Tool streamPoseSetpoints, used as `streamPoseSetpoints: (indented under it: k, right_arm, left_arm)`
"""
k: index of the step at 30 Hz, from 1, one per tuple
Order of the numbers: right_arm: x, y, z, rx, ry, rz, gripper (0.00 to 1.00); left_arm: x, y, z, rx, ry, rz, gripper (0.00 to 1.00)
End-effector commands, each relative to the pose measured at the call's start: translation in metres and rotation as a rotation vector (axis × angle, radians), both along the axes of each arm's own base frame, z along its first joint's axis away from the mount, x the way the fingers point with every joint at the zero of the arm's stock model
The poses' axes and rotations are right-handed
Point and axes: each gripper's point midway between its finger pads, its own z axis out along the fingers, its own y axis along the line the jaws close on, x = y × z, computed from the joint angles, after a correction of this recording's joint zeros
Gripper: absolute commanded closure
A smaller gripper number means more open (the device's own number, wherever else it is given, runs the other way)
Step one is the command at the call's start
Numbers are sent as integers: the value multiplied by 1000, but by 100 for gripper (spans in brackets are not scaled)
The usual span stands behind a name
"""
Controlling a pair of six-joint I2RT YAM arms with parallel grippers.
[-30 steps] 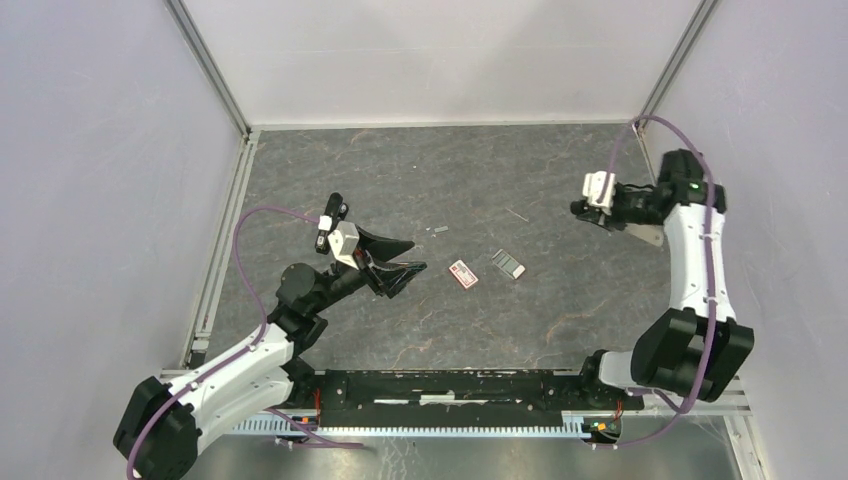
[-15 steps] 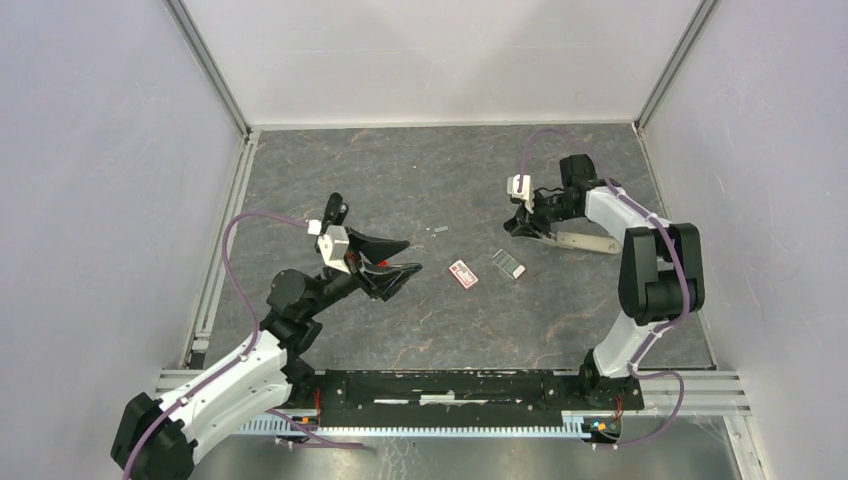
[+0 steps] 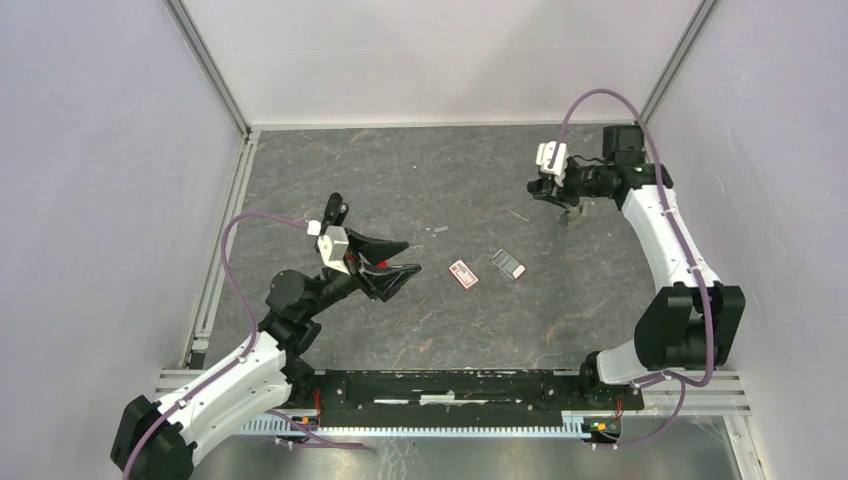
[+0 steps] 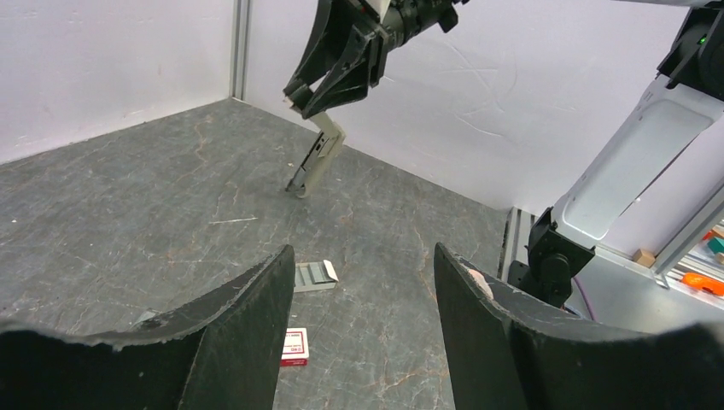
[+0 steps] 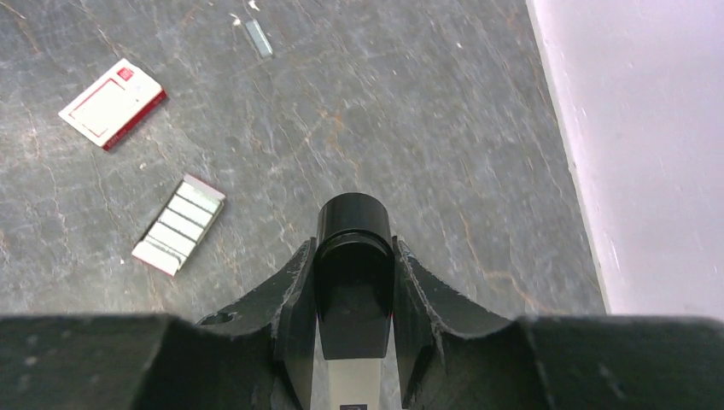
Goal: Unload the staples from the stapler
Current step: Unload the staple at the center of the board.
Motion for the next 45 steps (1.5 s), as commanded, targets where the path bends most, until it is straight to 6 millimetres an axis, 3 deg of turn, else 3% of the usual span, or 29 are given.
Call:
streamPoseSetpoints:
  k: [1, 4, 11, 14, 16, 19, 24, 27, 33, 35, 38, 40, 42, 45]
  right_arm:
    - [-4, -26, 42, 14, -78, -43, 100]
    - [-7, -39, 47, 8, -102, -82, 100]
    - [-10, -75, -15, -56, 21, -176, 100]
    - [-19, -73, -45, -45, 108, -150, 100]
    - [-22, -66, -50, -1, 145, -125, 100]
    - [-10, -50, -30, 75, 124, -108, 100]
    - [22, -31, 19, 96, 33, -127, 100]
    - [23, -41, 39, 71, -4, -155, 100]
    - [0, -86, 53, -75, -53, -258, 100]
    - [-6, -86, 59, -96, -80, -250, 100]
    - [1, -69, 53, -88, -63, -212, 100]
    - [12, -43, 38, -61, -24, -166, 100]
    - [22, -4, 7, -44, 13, -99, 100]
    - [37, 37, -56, -10, 121, -61, 100]
  left_arm:
    - [-1, 3, 12, -3, -66, 14, 32]
    - [-1, 3, 13, -6, -70, 12, 32]
    - [-2, 0, 12, -14, -64, -4, 32]
    - [-2, 0, 13, -16, -65, -4, 32]
    - [-2, 0, 13, -17, -65, -3, 32]
    - [-1, 0, 14, -16, -63, -7, 32]
    - [-2, 0, 15, -20, -61, -7, 32]
    - [-3, 2, 16, -17, -67, 2, 32]
    - [-3, 2, 17, -15, -75, 3, 31]
    - [-3, 0, 17, -16, -73, -6, 31]
    - [-2, -2, 17, -23, -68, -16, 31]
    - [-3, -2, 18, -28, -65, -21, 31]
    - [-4, -1, 18, -30, -63, -20, 31]
    - [-4, 1, 18, -32, -62, -10, 31]
